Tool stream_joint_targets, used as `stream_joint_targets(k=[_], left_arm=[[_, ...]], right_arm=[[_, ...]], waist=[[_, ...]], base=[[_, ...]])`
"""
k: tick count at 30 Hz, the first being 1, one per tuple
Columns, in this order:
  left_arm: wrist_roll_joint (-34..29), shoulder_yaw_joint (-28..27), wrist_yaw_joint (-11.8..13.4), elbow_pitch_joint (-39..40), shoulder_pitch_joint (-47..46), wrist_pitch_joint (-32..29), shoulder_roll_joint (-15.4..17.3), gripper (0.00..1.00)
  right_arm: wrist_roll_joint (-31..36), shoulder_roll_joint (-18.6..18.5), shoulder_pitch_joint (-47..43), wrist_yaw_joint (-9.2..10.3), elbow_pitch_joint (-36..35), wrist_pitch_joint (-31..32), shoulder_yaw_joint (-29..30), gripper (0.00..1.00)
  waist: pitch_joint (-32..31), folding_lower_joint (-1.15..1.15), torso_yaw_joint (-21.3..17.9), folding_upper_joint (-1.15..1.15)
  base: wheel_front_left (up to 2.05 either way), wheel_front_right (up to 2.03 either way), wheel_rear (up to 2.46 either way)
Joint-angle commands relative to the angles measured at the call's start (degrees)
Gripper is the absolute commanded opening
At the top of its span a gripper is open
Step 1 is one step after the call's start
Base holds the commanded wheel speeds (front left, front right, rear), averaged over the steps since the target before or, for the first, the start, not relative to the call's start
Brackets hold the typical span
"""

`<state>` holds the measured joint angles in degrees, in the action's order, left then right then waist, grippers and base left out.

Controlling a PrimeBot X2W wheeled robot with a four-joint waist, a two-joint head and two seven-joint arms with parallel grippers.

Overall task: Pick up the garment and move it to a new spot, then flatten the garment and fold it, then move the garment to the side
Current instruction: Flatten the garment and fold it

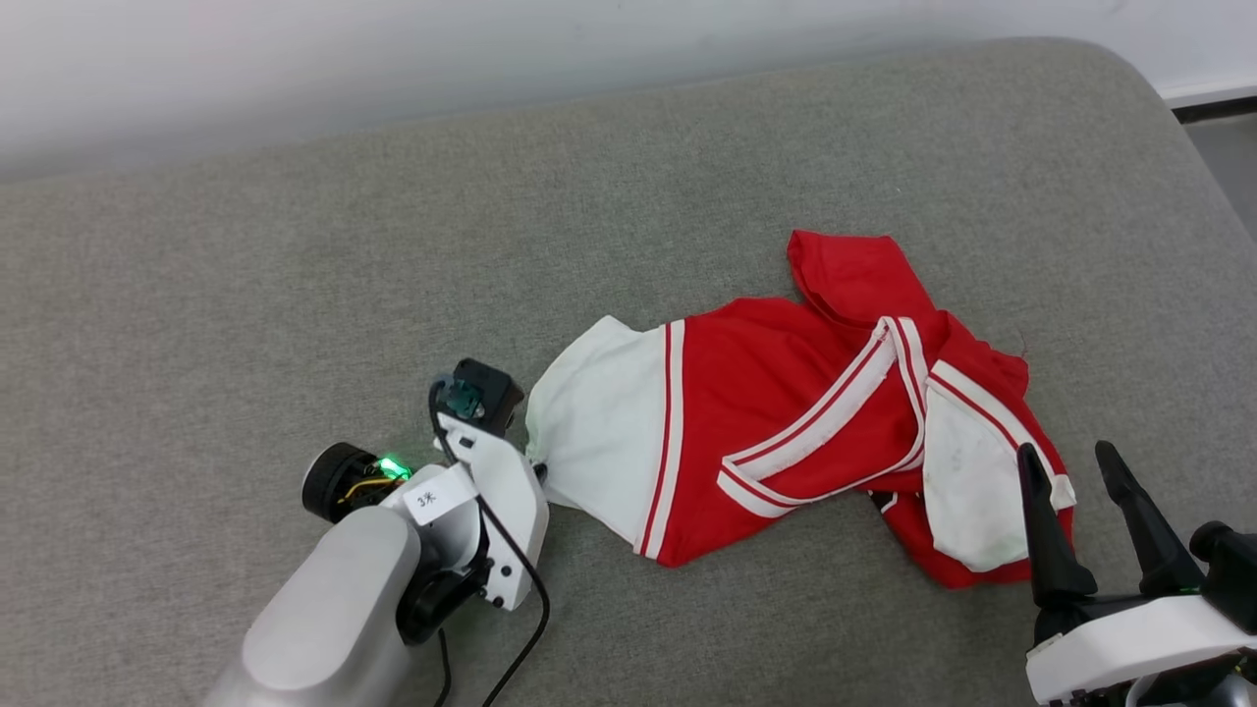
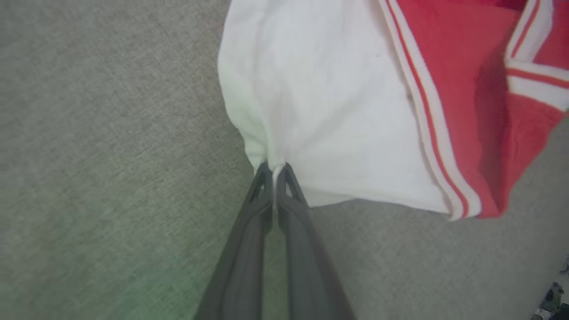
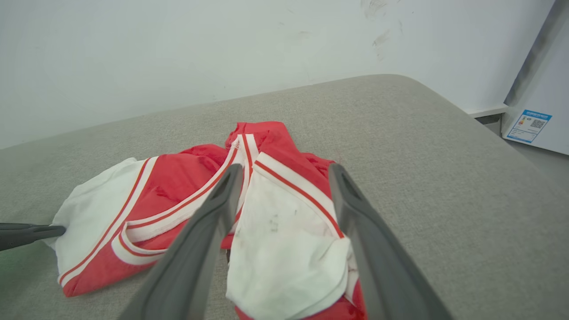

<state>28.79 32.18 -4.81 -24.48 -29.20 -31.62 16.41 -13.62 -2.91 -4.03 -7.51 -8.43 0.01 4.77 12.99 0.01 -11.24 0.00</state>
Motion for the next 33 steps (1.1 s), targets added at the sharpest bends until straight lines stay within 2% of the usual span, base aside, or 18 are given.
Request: stream_joint_targets(k=[1,9,18,21,26,27,28,31,33], left_arm=[[-0.3,-0.2,0.6,-0.8,2.1,0.9,1.0,0.00],[0.8,-4.0,3.6,2.7,5.0,5.3,4.1,0.00],[4.5,-10.4,10.1,10.7,16.8,7.0,8.6,0.00],[5.7,-11.8,11.6,13.0,20.8,7.5,9.5,0.00],[6.7,-12.1,12.8,14.9,25.1,9.0,8.5,0.00],[6.8,-12.5,13.1,15.3,25.4,10.2,8.1,0.39],[6.7,-12.5,13.4,15.4,25.7,10.9,7.7,1.00],[5.3,-12.8,14.1,15.9,26.1,15.1,6.8,1.00],[3.9,-12.8,14.4,16.6,26.0,18.6,6.1,1.00]], right_arm=[[-0.2,0.0,0.4,0.04,0.4,-0.1,0.2,1.00],[-0.1,0.0,-0.5,0.04,1.2,0.8,0.8,1.00],[0.1,0.0,-1.7,0.04,1.7,2.2,2.3,1.00],[0.4,0.0,-2.0,0.04,1.4,2.8,2.7,1.00],[0.9,0.0,-2.6,0.04,1.0,3.9,2.8,1.00],[0.8,0.0,-2.7,0.04,0.9,4.2,2.9,1.00],[0.9,0.0,-3.0,0.04,0.8,4.6,2.8,1.00],[1.1,0.0,-3.9,0.04,0.8,6.8,2.5,1.00],[1.3,0.0,-5.1,0.04,1.4,10.4,2.0,1.00]], waist=[[-1.0,-0.01,0.7,0.00],[-4.2,-0.01,4.1,0.00],[-7.1,-0.01,9.8,0.00],[-7.5,-0.01,11.4,0.00],[-8.5,-0.01,12.8,0.00],[-8.8,-0.01,12.9,0.00],[-9.2,-0.01,13.1,0.00],[-10.3,-0.01,13.3,0.00],[-10.9,-0.01,13.4,0.00]], base=[[0.00,0.00,0.00],[0.00,0.00,0.00],[0.00,0.00,0.00],[0.00,0.00,0.00],[0.00,0.00,0.00],[0.00,0.00,0.00],[0.00,0.00,0.00],[0.00,0.00,0.00],[0.00,0.00,0.00]])
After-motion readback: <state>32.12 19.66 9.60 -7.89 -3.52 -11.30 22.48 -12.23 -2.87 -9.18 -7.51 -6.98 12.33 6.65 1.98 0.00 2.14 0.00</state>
